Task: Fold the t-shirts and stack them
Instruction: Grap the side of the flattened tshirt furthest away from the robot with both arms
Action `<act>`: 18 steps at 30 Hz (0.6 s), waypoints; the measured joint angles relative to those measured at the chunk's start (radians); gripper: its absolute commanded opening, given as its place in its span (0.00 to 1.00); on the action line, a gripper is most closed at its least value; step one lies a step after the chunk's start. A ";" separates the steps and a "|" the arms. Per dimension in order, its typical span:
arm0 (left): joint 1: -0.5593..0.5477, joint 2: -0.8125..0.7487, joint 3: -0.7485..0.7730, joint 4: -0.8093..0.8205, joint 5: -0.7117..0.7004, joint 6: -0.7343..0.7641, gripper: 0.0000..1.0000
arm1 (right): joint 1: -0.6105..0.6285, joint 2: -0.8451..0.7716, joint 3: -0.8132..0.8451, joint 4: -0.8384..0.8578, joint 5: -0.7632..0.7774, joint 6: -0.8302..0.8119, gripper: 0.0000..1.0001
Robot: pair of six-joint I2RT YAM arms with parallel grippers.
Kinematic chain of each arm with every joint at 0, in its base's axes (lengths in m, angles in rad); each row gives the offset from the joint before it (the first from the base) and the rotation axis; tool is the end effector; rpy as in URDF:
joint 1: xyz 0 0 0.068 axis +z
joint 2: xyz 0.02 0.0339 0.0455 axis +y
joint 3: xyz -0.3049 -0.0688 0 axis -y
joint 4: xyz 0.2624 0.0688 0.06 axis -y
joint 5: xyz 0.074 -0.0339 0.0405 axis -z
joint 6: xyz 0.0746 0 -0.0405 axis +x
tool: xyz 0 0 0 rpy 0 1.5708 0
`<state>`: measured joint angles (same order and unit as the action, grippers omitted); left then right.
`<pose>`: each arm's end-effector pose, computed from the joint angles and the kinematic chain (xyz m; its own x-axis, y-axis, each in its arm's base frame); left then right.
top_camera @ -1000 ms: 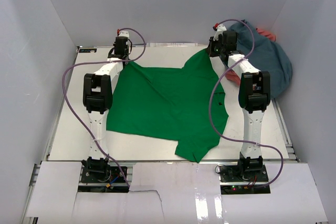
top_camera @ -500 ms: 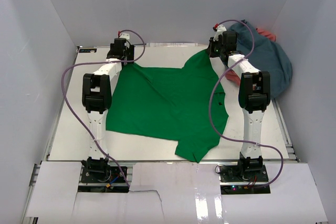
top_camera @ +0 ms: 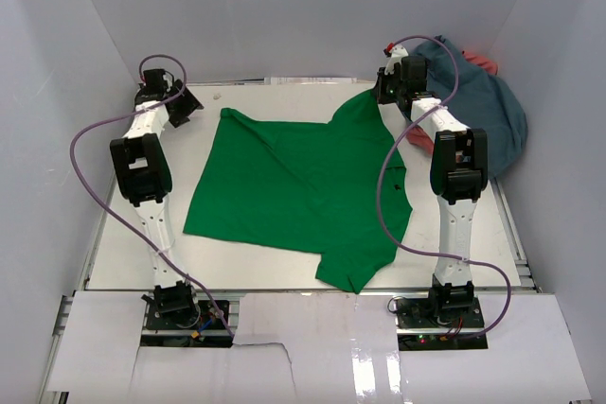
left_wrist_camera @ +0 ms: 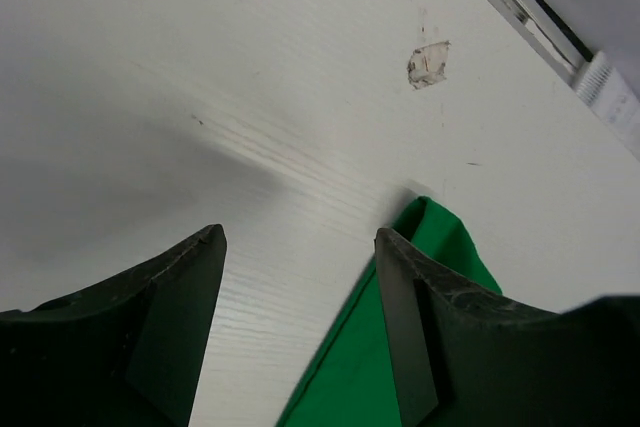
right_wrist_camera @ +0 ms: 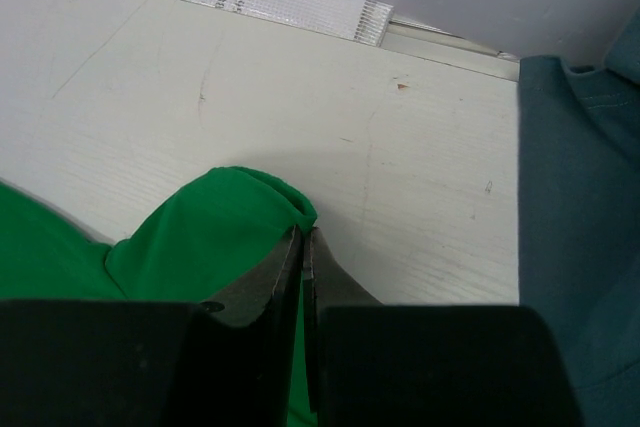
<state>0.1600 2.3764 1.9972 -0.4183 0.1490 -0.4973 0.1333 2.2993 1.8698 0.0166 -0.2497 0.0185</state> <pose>0.6031 0.0861 0.1776 -0.5946 -0.5738 -0.5632 -0.3855 0.8182 -0.4266 0.6126 0.1007 0.2276 -0.4042 -0.0361 -0.9140 -0.3457 0.9311 0.1161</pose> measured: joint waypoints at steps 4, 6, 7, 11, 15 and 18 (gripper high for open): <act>0.020 0.037 0.033 -0.029 0.109 -0.101 0.72 | 0.000 0.000 0.000 0.000 0.000 0.000 0.08; 0.020 0.053 0.039 -0.039 0.158 -0.145 0.72 | 0.000 0.000 0.000 -0.001 0.000 0.000 0.08; 0.019 0.058 0.040 -0.042 0.187 -0.167 0.72 | 0.000 0.000 0.000 -0.001 0.000 0.000 0.08; 0.020 0.087 0.060 -0.046 0.294 -0.263 0.72 | 0.000 0.000 0.000 -0.001 0.000 0.000 0.08; 0.022 0.114 0.083 -0.045 0.338 -0.320 0.71 | 0.000 0.000 0.000 -0.001 0.000 0.000 0.08; 0.022 0.124 0.102 -0.043 0.348 -0.335 0.69 | 0.000 0.000 0.000 -0.001 0.000 0.000 0.08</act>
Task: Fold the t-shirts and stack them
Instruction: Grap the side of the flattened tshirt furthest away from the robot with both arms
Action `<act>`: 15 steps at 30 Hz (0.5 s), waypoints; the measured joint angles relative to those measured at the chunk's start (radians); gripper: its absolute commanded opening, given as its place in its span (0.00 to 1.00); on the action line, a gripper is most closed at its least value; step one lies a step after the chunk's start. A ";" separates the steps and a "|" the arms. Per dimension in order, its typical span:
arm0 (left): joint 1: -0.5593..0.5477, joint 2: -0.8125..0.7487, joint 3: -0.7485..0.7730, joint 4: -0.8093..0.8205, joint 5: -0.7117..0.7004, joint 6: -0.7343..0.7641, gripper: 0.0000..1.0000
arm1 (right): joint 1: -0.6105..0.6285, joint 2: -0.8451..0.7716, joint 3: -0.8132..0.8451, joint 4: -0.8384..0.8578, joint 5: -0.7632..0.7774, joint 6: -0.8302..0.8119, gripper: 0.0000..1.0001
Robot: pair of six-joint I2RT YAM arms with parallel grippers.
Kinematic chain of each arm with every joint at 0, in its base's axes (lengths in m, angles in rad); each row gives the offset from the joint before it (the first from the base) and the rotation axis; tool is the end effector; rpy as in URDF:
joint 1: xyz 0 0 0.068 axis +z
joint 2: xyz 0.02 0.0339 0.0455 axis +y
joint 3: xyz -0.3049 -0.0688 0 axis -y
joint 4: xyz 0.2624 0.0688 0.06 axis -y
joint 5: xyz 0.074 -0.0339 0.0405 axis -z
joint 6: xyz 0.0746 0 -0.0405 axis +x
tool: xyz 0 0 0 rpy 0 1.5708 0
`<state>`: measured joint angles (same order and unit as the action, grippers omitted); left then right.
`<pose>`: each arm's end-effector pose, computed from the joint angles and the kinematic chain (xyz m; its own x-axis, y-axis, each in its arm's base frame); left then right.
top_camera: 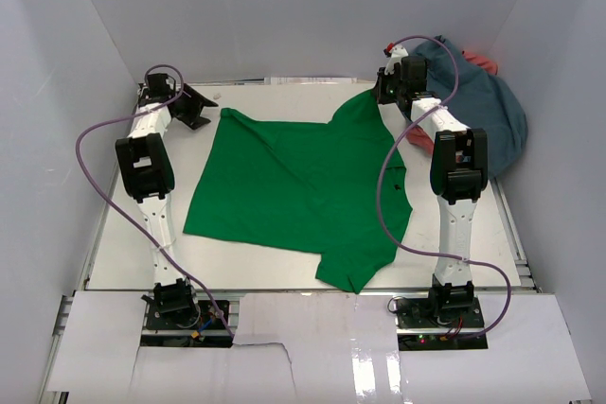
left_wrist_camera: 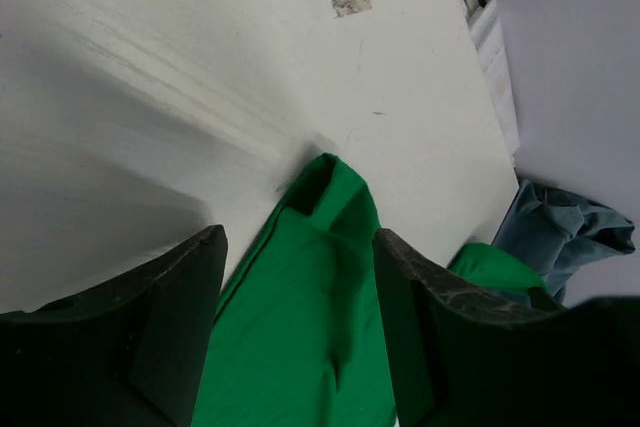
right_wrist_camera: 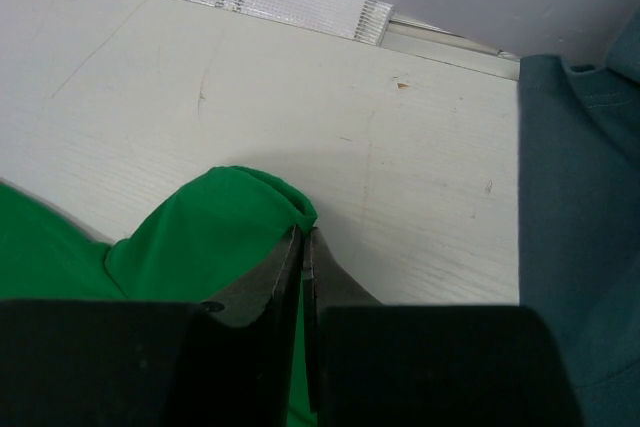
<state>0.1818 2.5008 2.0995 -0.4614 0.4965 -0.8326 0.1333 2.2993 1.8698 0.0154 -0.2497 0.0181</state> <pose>0.6164 0.0772 0.1425 -0.6106 -0.7735 -0.1700 -0.4545 0.5181 -0.7246 0.6125 0.1007 0.2274 -0.4051 -0.0366 -0.9135 -0.3457 0.9311 0.1160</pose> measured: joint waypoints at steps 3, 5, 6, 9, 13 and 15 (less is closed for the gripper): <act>0.000 0.003 0.011 0.025 0.003 0.002 0.68 | 0.000 0.000 0.000 0.000 0.000 0.000 0.08; 0.000 0.007 0.012 0.056 0.003 0.010 0.68 | 0.000 0.000 0.000 0.000 0.000 0.000 0.08; 0.000 0.013 0.016 0.072 0.008 0.016 0.68 | 0.000 0.000 0.000 0.000 0.000 0.000 0.08; 0.000 0.063 0.052 0.104 0.028 0.024 0.66 | 0.000 0.000 0.000 0.000 0.000 0.000 0.08; 0.000 0.097 0.076 0.135 0.081 0.022 0.65 | 0.000 0.000 0.000 0.000 0.000 0.000 0.08; 0.000 0.097 0.076 0.136 0.088 0.030 0.64 | 0.000 0.000 0.000 0.000 0.000 -0.008 0.08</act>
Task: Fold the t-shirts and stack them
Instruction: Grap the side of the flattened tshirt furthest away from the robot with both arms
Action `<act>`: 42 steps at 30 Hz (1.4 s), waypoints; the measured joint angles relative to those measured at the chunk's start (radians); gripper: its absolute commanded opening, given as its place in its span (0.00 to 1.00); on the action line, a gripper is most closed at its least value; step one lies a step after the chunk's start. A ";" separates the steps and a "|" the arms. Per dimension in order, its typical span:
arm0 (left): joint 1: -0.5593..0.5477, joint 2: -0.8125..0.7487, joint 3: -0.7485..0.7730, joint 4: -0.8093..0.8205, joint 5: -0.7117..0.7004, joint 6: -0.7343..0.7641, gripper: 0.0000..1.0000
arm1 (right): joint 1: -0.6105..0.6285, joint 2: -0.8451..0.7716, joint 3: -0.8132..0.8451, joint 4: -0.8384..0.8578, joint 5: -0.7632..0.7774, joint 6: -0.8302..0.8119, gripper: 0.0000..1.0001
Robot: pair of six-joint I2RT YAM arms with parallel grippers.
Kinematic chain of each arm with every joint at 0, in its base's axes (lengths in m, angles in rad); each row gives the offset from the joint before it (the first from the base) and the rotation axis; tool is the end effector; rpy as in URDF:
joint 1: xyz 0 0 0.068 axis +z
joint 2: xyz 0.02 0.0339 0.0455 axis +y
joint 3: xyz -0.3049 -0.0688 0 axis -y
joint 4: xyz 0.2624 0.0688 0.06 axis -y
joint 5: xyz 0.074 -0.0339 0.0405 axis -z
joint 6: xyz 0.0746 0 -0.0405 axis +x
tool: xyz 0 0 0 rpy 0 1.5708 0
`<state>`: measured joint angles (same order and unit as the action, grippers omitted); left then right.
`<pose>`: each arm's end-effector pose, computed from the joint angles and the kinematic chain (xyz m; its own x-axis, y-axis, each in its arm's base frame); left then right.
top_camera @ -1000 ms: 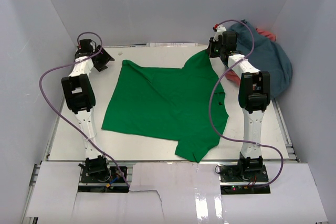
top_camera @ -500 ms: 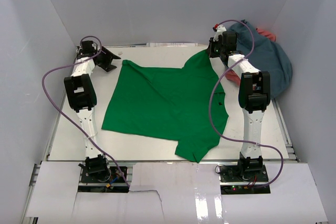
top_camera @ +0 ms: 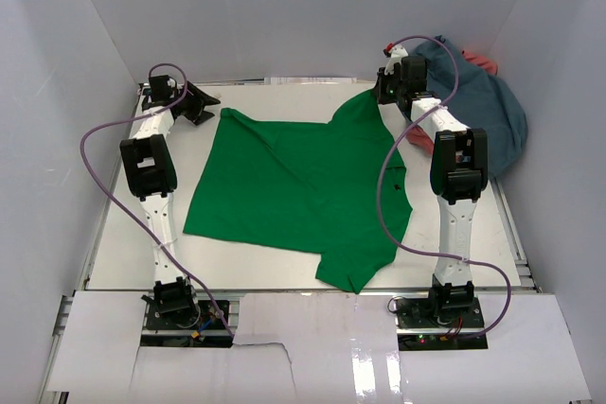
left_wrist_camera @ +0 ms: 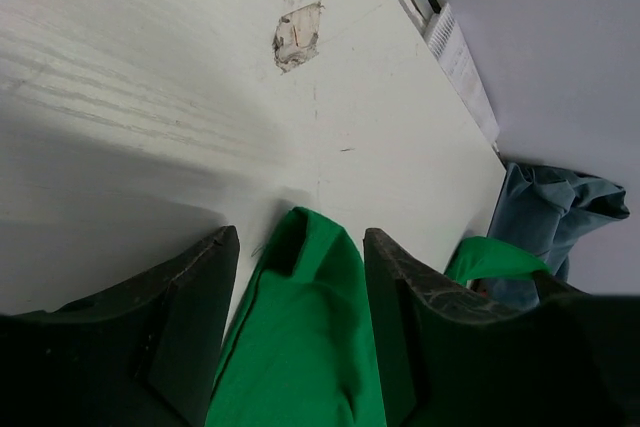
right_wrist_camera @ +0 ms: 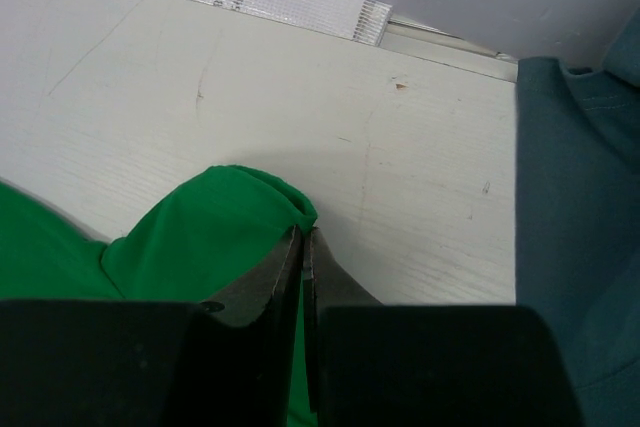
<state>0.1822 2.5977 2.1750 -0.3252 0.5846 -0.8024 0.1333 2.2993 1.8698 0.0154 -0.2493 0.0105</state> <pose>0.6415 0.0763 0.1257 -0.6423 -0.7280 -0.2396 -0.3094 0.5323 -0.7880 0.6125 0.1007 0.2274 -0.4025 -0.0437 -0.9144 -0.3485 0.9310 0.1089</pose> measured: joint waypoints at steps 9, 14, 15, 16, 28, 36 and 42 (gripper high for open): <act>0.000 0.019 0.014 0.019 0.032 0.053 0.58 | 0.000 0.000 0.000 0.000 0.000 -0.018 0.08; 0.000 0.020 0.014 0.019 0.050 0.090 0.59 | 0.000 0.000 0.000 0.000 0.000 -0.018 0.08; -0.001 0.021 0.014 0.019 0.054 0.097 0.58 | 0.000 0.000 0.000 0.000 0.000 -0.018 0.08; -0.001 0.023 0.014 0.019 0.060 0.103 0.58 | 0.000 0.000 0.000 0.000 0.000 -0.018 0.08; -0.008 0.079 0.082 0.010 0.143 0.126 0.49 | 0.000 0.000 0.000 -0.008 0.000 -0.018 0.08; -0.014 0.093 0.085 0.004 0.170 0.128 0.27 | 0.000 0.000 0.000 -0.014 0.000 -0.018 0.08; -0.014 0.130 0.127 -0.012 0.192 0.120 0.00 | 0.000 0.000 0.000 -0.015 0.000 -0.018 0.08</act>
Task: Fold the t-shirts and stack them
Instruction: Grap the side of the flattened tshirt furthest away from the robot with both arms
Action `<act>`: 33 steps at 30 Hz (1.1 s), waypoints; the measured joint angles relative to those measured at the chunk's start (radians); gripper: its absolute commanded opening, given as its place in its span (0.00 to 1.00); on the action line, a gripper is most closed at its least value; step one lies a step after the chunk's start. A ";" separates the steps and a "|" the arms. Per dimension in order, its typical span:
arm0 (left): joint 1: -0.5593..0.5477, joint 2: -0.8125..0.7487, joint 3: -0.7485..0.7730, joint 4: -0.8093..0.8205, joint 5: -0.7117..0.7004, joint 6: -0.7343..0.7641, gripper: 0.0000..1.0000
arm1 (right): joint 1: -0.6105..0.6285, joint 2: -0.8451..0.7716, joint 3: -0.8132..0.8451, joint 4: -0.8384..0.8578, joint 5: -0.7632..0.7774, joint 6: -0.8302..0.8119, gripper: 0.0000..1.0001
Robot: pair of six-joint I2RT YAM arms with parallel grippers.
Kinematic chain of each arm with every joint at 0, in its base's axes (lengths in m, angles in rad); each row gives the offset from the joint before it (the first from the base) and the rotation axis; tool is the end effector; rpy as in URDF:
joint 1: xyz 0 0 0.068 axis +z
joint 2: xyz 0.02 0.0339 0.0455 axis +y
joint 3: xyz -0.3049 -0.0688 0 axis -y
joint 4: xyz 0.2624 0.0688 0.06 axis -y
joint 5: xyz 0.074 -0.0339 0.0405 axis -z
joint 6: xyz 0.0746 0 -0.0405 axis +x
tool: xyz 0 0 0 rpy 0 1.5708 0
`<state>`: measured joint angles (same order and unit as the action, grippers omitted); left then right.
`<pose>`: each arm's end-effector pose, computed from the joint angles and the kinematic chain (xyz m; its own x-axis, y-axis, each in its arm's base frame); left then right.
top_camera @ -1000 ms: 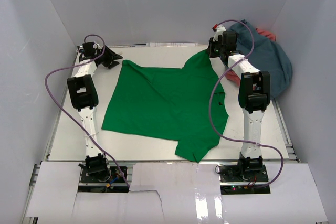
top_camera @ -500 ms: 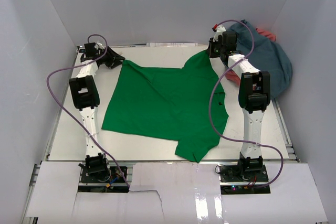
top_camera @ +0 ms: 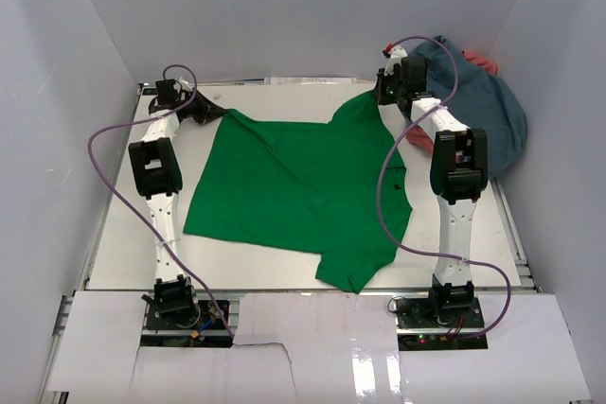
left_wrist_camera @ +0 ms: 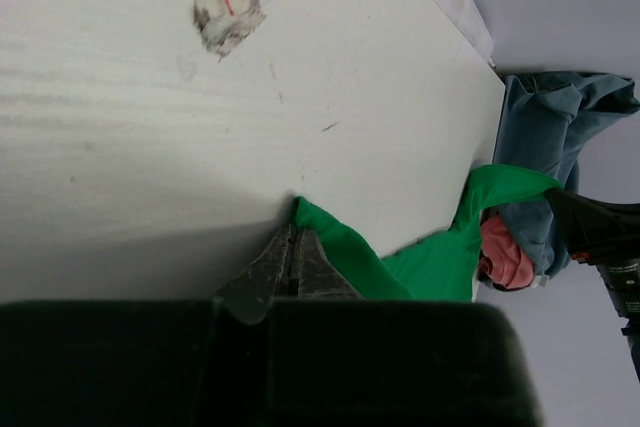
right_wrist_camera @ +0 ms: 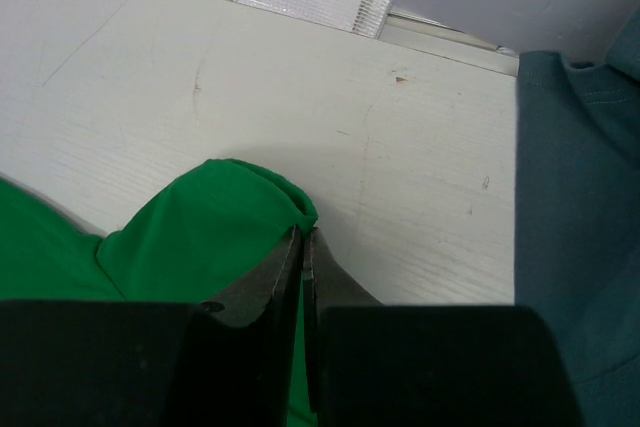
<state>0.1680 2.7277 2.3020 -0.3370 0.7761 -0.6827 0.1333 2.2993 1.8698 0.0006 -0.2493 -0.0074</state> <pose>0.6544 0.0580 0.0945 -0.7682 -0.5870 -0.2556 -0.1349 0.5387 -0.8316 0.6116 0.1006 0.2255 -0.4096 -0.0622 -0.9102 -0.3542 0.9302 0.0959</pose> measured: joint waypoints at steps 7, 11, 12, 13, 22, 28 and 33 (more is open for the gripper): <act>-0.003 0.035 0.038 0.043 0.018 -0.025 0.00 | 0.000 0.000 0.000 0.000 0.002 0.000 0.08; -0.004 0.002 -0.030 0.089 0.006 -0.015 0.00 | 0.000 0.000 0.000 0.000 0.005 0.000 0.08; -0.005 -0.012 -0.051 0.095 -0.005 -0.004 0.00 | 0.000 0.000 0.000 0.000 0.006 0.000 0.08; -0.006 -0.028 -0.071 0.097 -0.019 0.007 0.00 | 0.000 0.000 0.000 0.000 0.008 0.000 0.08; -0.002 -0.190 -0.260 0.059 -0.216 0.113 0.00 | 0.000 0.000 0.000 0.000 0.039 0.001 0.08; 0.008 -0.252 -0.306 0.005 -0.322 0.174 0.00 | 0.000 0.000 0.009 0.000 0.041 0.019 0.08; 0.014 -0.272 -0.312 -0.015 -0.365 0.211 0.00 | 0.000 0.000 0.034 0.008 0.033 0.028 0.08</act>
<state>0.1818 2.4554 1.9903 -0.3523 0.4107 -0.4713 0.1333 2.2993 1.9041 0.0086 -0.2165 0.0208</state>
